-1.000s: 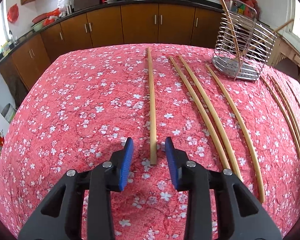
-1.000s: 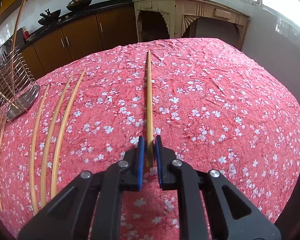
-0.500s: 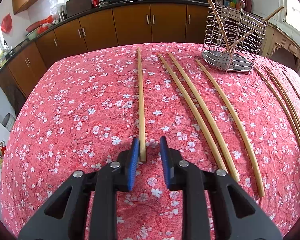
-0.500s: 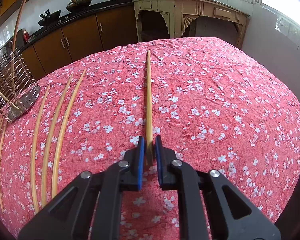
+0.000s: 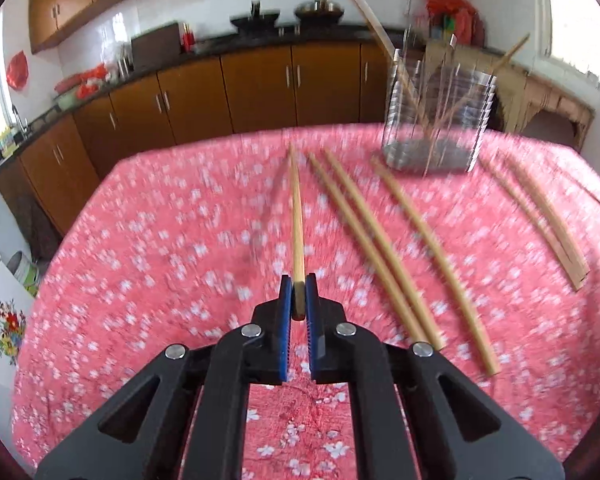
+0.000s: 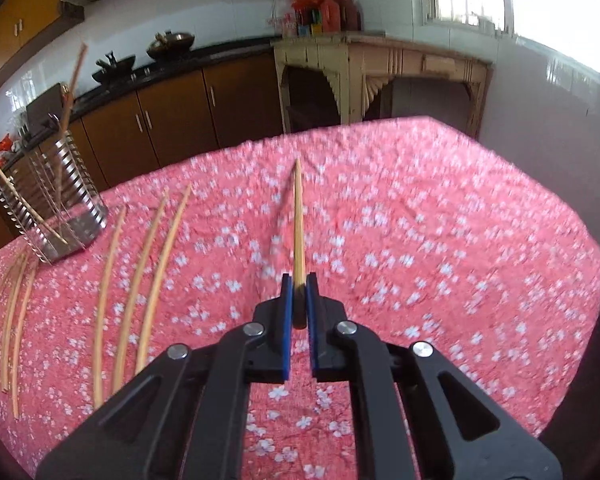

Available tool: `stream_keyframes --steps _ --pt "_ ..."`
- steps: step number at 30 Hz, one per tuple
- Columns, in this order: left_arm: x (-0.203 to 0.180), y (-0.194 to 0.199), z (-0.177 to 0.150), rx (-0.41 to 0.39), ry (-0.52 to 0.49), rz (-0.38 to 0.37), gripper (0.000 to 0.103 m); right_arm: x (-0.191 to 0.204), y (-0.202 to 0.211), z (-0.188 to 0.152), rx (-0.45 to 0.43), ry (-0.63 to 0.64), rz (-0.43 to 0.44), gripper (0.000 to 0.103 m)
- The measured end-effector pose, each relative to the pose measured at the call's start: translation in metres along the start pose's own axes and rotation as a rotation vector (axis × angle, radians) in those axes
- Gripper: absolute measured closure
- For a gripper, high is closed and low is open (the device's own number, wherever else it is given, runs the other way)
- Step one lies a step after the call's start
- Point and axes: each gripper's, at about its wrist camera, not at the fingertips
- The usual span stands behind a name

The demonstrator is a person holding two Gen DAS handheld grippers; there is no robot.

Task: Organize utensils
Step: 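Lift both held chopsticks and carry them over the wire holder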

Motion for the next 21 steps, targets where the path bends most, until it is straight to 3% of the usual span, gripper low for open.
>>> stream_keyframes --steps 5,11,21 --pt "0.014 0.045 0.020 -0.171 0.044 0.009 0.096 0.009 0.043 0.021 -0.153 0.021 0.028 0.095" --pt "0.029 0.076 0.045 -0.321 0.120 0.034 0.096 0.020 0.074 0.049 -0.272 0.027 0.071 0.095" --pt "0.047 0.094 0.074 -0.424 0.176 0.075 0.097 0.037 0.099 0.078 -0.368 0.012 0.137 0.095"
Point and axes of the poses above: each gripper's, at about its wrist camera, not at the fingertips, and y roughly against the way its jaws point, x to its left, z to its top, and after that the axes turned 7 degrees about -y, right-handed
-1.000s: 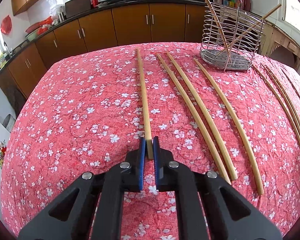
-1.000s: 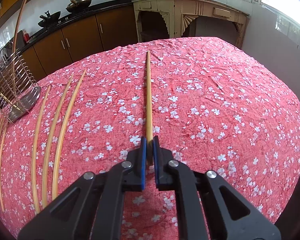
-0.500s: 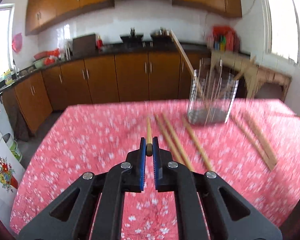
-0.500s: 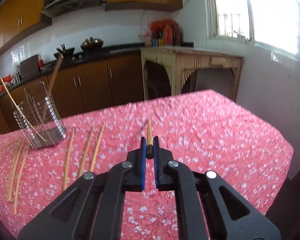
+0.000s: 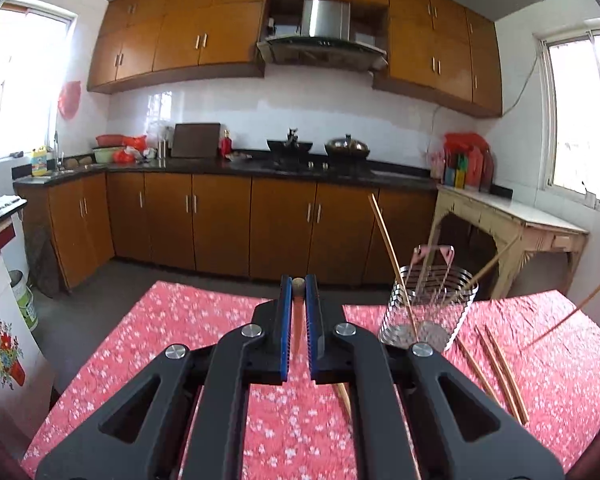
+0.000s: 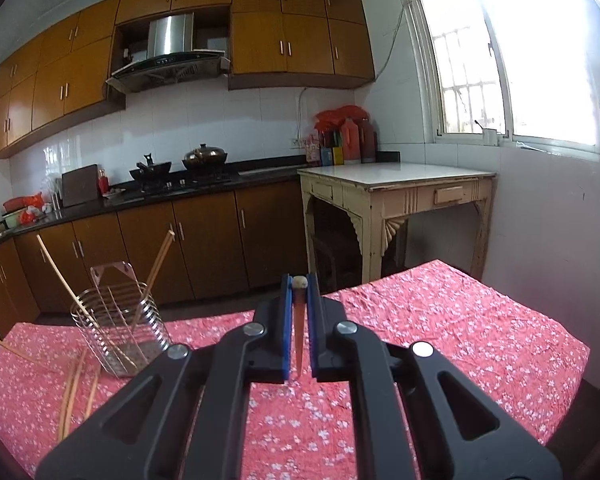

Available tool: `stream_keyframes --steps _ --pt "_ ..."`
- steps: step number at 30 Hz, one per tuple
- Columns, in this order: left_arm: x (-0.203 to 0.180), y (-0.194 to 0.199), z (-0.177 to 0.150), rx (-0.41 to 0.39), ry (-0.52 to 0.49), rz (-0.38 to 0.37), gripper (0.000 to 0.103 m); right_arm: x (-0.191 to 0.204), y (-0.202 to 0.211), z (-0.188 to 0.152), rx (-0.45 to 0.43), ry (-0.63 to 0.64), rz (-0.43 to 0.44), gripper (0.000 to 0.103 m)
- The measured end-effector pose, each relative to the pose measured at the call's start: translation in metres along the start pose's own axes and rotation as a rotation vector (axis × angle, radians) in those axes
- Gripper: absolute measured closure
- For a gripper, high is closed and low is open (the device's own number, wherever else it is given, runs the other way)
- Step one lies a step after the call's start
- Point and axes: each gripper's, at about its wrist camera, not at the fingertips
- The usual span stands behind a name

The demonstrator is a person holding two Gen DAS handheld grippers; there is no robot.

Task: Organize utensils
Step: 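Lift both held chopsticks and carry them over the wire holder, then drop both chopsticks into the wire holder by opening both tools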

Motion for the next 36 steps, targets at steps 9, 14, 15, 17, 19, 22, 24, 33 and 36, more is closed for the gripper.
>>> stream_keyframes --steps 9,14,15,17,19,22,24,33,36 --pt "-0.005 0.006 0.012 -0.042 -0.015 0.007 0.097 0.007 0.012 0.017 -0.013 -0.018 0.072 0.095" --pt "-0.009 0.011 0.017 -0.057 -0.013 -0.014 0.097 0.011 0.020 0.024 0.004 -0.035 0.131 0.095" --pt "-0.009 0.012 0.019 -0.060 -0.009 -0.023 0.096 0.011 0.022 0.026 0.006 -0.037 0.143 0.095" --pt "-0.009 0.016 0.023 -0.067 0.002 -0.042 0.096 0.015 0.029 0.030 0.005 -0.044 0.172 0.095" --pt "-0.011 0.020 0.029 -0.081 0.012 -0.063 0.097 0.017 0.038 0.037 -0.002 -0.053 0.208 0.095" --pt "-0.016 0.025 0.041 -0.109 0.028 -0.100 0.097 0.023 0.049 0.050 -0.013 -0.071 0.270 0.095" --pt "-0.020 0.027 0.049 -0.128 0.039 -0.124 0.097 0.029 0.053 0.057 -0.016 -0.085 0.309 0.095" --pt "-0.049 0.021 0.098 -0.237 0.084 -0.179 0.097 0.073 0.052 0.090 -0.068 -0.095 0.420 0.095" --pt "-0.055 0.010 0.112 -0.266 0.115 -0.177 0.096 0.091 0.036 0.097 -0.072 -0.088 0.421 0.095"
Point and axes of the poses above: each gripper's, at about its wrist camera, not at the fingertips, and y roughly against the way its jaws point, x to its left, z to its top, and after that the axes turned 7 degrees about -y, right-handed
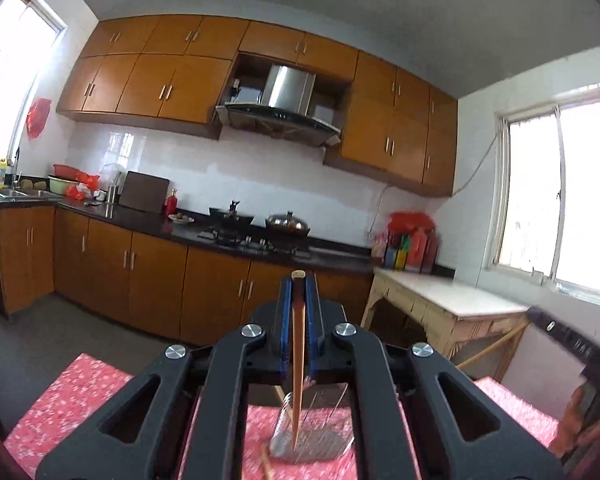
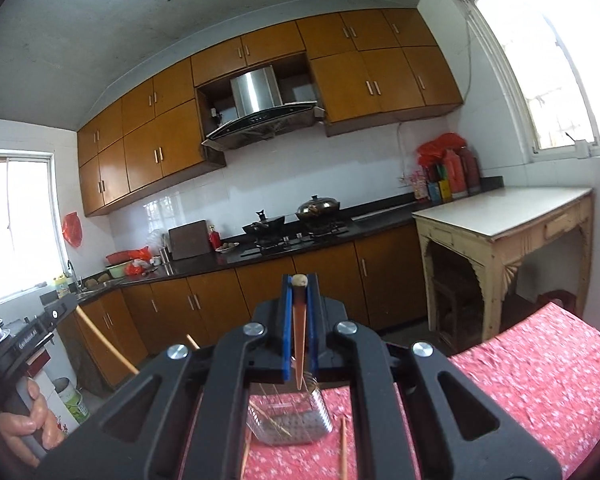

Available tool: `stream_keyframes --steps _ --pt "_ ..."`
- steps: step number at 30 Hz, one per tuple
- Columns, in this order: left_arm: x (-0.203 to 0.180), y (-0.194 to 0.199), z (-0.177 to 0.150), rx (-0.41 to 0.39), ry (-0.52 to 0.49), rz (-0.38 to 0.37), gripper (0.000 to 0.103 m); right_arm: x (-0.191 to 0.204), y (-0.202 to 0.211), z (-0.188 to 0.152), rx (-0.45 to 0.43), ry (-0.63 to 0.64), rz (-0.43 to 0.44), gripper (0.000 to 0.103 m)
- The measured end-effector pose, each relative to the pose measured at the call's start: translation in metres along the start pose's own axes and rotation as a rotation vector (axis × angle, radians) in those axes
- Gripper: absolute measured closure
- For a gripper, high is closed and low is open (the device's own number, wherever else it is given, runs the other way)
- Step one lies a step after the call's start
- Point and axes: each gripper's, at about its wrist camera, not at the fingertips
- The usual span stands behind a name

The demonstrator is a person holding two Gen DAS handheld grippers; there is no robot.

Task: Organize utensils
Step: 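Drop both chopsticks into the wire holder by opening both tools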

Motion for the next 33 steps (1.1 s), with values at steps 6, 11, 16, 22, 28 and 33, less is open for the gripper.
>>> stream_keyframes --steps 6,11,16,22,28,33 --pt "-0.005 -0.043 0.002 -0.003 0.045 0.028 0.096 0.008 -0.057 -0.002 0.071 0.001 0.005 0.095" --pt "-0.004 -0.079 -0.014 0.046 0.057 0.059 0.096 0.005 -0.092 -0.016 0.163 0.002 0.009 0.095" --pt "-0.004 -0.112 -0.033 0.128 0.088 0.055 0.096 0.000 -0.128 -0.034 0.254 0.000 -0.003 0.095" --pt "0.002 -0.121 -0.044 0.215 0.089 0.074 0.095 -0.005 -0.145 -0.046 0.253 0.047 -0.103 0.077" --pt "0.022 -0.095 -0.044 0.223 0.067 0.141 0.064 -0.027 -0.113 -0.043 0.213 0.012 -0.146 0.068" --pt "0.041 -0.072 -0.051 0.250 0.045 0.181 0.060 -0.050 -0.085 -0.051 0.220 0.001 -0.199 0.067"
Point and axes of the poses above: each gripper's, at about its wrist camera, not at the fingertips, and y roughly against the way its jaws point, x to its left, z to its top, and after that the axes turned 7 degrees about -y, right-handed
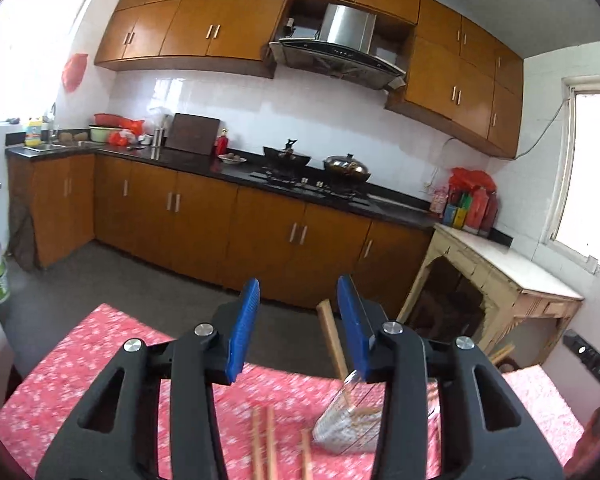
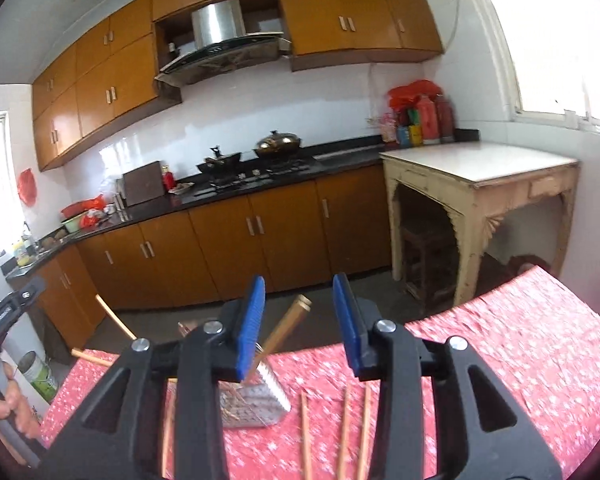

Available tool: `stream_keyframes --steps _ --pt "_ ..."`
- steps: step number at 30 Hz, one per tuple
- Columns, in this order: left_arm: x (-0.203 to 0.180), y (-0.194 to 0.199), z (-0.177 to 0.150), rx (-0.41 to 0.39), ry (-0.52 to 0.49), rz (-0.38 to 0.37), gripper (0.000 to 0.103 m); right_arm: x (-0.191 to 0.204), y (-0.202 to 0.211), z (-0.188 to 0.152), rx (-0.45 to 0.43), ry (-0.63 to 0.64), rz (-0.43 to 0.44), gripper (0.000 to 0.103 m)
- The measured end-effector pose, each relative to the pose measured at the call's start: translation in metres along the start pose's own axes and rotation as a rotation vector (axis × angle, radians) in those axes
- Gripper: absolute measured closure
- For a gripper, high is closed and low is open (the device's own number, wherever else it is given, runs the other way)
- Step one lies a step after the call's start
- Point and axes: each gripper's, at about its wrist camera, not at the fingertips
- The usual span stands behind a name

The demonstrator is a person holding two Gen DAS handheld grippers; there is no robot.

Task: Organize utensils
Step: 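Drop both chopsticks into the wire holder by opening both tools, then close the right tool on another chopstick while the left tool approaches one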

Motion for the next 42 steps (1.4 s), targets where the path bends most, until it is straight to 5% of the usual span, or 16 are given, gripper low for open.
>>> stream_keyframes --steps 11,15,21,24,30,34,42 --pt "0.030 0.024 -0.091 0.155 -0.100 0.047 0.049 -0.071 -0.011 -0.109 0.246 -0.041 -0.137 0.068" --pt "0.031 0.019 -0.125 0.227 -0.129 0.049 0.049 -0.085 -0.024 -0.155 0.380 -0.065 -0.129 0.082" --pt "0.028 0.016 -0.163 0.323 -0.154 0.042 0.049 -0.082 -0.026 -0.207 0.494 -0.049 -0.108 0.083" --pt "0.026 0.018 -0.177 0.365 -0.161 0.026 0.033 -0.078 -0.022 -0.216 0.505 -0.034 -0.101 0.083" --pt "0.017 0.021 -0.192 0.399 -0.178 -0.016 0.033 -0.069 -0.020 -0.229 0.505 0.042 -0.127 0.083" --pt "0.012 0.017 -0.201 0.439 -0.181 -0.035 0.033 -0.067 -0.021 -0.227 0.487 0.087 -0.173 0.094" --pt "0.002 0.004 -0.214 0.513 -0.199 -0.043 0.051 -0.108 -0.037 -0.202 0.448 -0.020 -0.324 0.095"
Point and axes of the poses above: each gripper's, at about its wrist camera, not at the fingertips, and y roughly against the way its jaws point, x to its left, z to its top, and after that the axes turned 7 degrees about -y, right-handed
